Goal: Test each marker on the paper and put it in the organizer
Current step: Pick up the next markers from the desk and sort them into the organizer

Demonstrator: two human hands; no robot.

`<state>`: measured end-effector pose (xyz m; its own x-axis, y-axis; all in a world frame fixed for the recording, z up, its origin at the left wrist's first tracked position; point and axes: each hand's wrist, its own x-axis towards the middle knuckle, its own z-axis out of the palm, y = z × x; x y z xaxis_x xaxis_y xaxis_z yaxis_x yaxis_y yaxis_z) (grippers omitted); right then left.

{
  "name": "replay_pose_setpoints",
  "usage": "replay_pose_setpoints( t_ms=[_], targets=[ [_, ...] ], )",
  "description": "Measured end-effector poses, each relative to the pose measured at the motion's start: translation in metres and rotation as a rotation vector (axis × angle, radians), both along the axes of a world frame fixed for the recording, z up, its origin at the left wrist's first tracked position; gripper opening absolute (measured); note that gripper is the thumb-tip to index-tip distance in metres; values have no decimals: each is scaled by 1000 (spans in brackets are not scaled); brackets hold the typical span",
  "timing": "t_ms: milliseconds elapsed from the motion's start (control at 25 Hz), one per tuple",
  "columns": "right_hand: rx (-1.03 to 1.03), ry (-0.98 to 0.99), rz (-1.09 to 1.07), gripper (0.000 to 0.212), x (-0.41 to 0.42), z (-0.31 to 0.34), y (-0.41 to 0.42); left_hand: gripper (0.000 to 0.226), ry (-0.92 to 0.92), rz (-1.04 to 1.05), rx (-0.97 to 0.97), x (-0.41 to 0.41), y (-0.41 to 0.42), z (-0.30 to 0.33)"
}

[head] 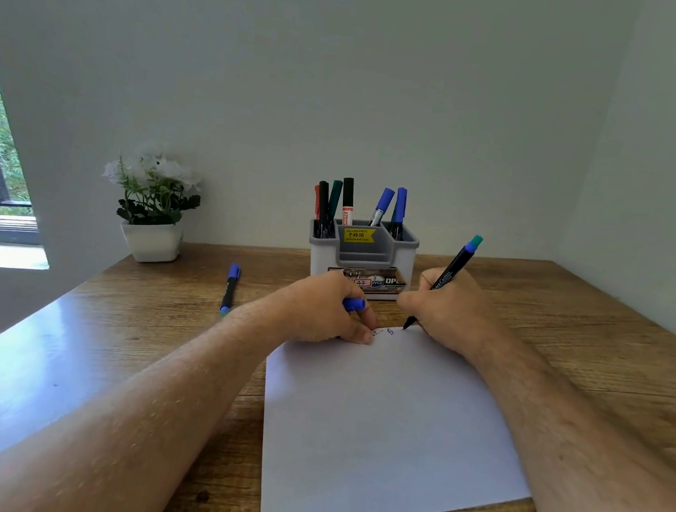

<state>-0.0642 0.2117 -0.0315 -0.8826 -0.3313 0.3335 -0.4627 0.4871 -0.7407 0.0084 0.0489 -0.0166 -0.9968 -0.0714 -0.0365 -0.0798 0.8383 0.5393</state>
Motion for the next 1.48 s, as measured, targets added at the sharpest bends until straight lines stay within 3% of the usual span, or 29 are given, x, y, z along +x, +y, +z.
replay_pose_setpoints(
  t_ms=[160, 360, 480, 600, 1040, 1320, 1480],
  targets=[
    [-28, -33, 3, 25, 0, 3, -1, 13, 79, 1, -37, 3, 0, 1],
    [-496, -336, 263, 23, 0, 10, -3, 11, 185, 112, 415, 5, -1, 10],
    [-597, -376, 357, 4, 2, 12, -3, 21, 260, 134, 544, 5, -4, 14],
    [-712, -440, 393, 25, 4, 12, -4, 21, 280, 153, 549, 3, -6, 14],
    [-704, -443, 373, 9, 4, 13, -7, 20, 339, 48, 513, 3, -6, 8],
    [-819, -463, 398, 10, 3, 18, -3, 24, 426, 183, 765, 6, -15, 16],
    [-836, -548, 467, 31, 3, 17, -3, 16, 467, 191, 964, 8, -16, 18]
  ],
)
